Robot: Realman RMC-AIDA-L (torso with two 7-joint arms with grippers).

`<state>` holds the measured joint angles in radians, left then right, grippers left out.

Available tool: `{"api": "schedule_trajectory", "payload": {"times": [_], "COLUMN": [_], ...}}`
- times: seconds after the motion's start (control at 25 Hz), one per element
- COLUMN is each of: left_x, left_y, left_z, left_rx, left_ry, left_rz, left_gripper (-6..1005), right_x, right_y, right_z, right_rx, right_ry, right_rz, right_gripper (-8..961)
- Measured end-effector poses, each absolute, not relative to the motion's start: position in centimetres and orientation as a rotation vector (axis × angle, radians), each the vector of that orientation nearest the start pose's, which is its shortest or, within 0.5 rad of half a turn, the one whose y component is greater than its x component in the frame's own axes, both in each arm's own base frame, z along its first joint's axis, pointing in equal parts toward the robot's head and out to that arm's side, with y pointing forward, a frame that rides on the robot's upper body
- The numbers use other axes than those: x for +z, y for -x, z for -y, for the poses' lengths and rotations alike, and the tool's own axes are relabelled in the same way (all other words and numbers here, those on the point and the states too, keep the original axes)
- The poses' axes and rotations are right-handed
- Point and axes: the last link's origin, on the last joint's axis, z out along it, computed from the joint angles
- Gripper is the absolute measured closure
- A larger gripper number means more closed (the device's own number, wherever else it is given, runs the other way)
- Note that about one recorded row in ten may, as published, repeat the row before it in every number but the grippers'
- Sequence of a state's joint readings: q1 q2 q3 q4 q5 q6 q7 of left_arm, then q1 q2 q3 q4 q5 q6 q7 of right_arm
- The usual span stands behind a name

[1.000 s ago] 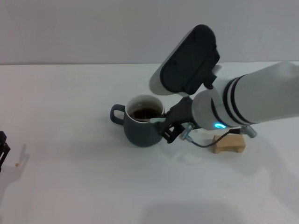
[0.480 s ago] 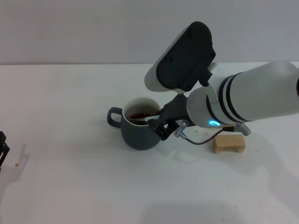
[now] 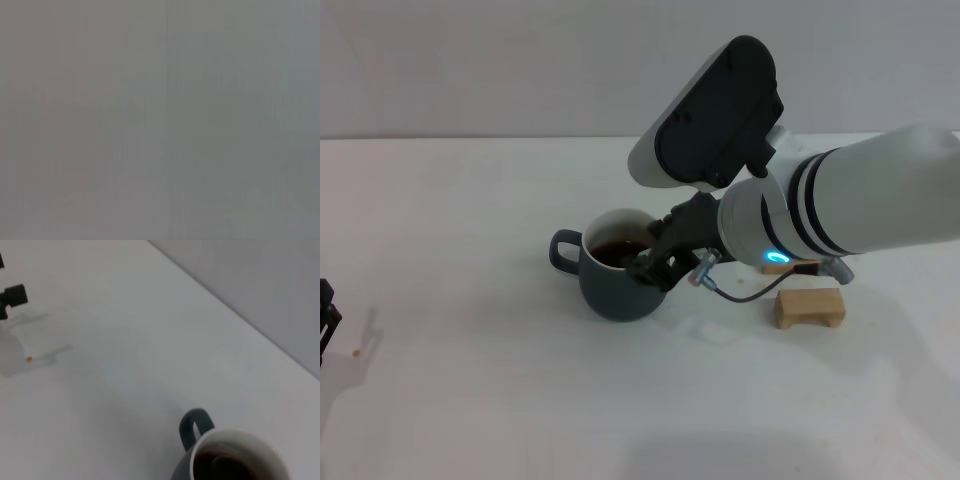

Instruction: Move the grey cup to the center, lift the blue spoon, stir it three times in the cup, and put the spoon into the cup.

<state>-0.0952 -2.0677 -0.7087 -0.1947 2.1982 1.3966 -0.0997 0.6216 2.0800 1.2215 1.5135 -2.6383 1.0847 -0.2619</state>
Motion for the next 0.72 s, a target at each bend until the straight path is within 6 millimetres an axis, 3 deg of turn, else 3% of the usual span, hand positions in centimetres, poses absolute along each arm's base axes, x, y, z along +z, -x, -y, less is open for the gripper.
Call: {"api": "schedule_trajectory", "payload": {"times": [0.28,0.36,0.4,0.44,0.48,0.56,0.6,0.72], "left_x": [-0.3,-0.3,-0.3,-0.3,-0.2,-0.2,-0.1,0.0], "left_y": [38.5,38.5,38.5,38.5,38.5,38.5,38.5,38.6], "left_z": [-20.8,-20.8,-20.8,-20.8,-20.8,-20.8,-20.8,-20.8], "left_rx": [-0.608,-0.608,-0.608,-0.609,-0.609,-0.611,-0.611,-0.612], "left_ry": [1.469,1.469,1.468,1.468,1.466,1.462,1.459,1.453], "left_rz": [0.573,0.573,0.573,0.572,0.571,0.569,0.569,0.568], "left_gripper": [140,140,140,140,140,140,140,140], "right_x": [-6.5,-5.9,-5.2,-5.2,-4.4,-4.0,-3.3,-2.6], "right_y": [-6.5,-6.2,-6.1,-6.1,-6.4,-6.7,-8.1,-9.5], "right_z": [-35.1,-35.4,-35.6,-35.6,-35.6,-35.5,-35.1,-34.3], "right_rx": [0.052,0.168,0.310,0.310,0.452,0.515,0.605,0.679], "right_ry": [2.516,2.464,2.384,2.384,2.280,2.217,2.083,1.942], "right_rz": [-0.380,-0.334,-0.287,-0.287,-0.254,-0.223,-0.145,-0.067], "right_gripper": [497,486,480,474,469,457,451,434]}}
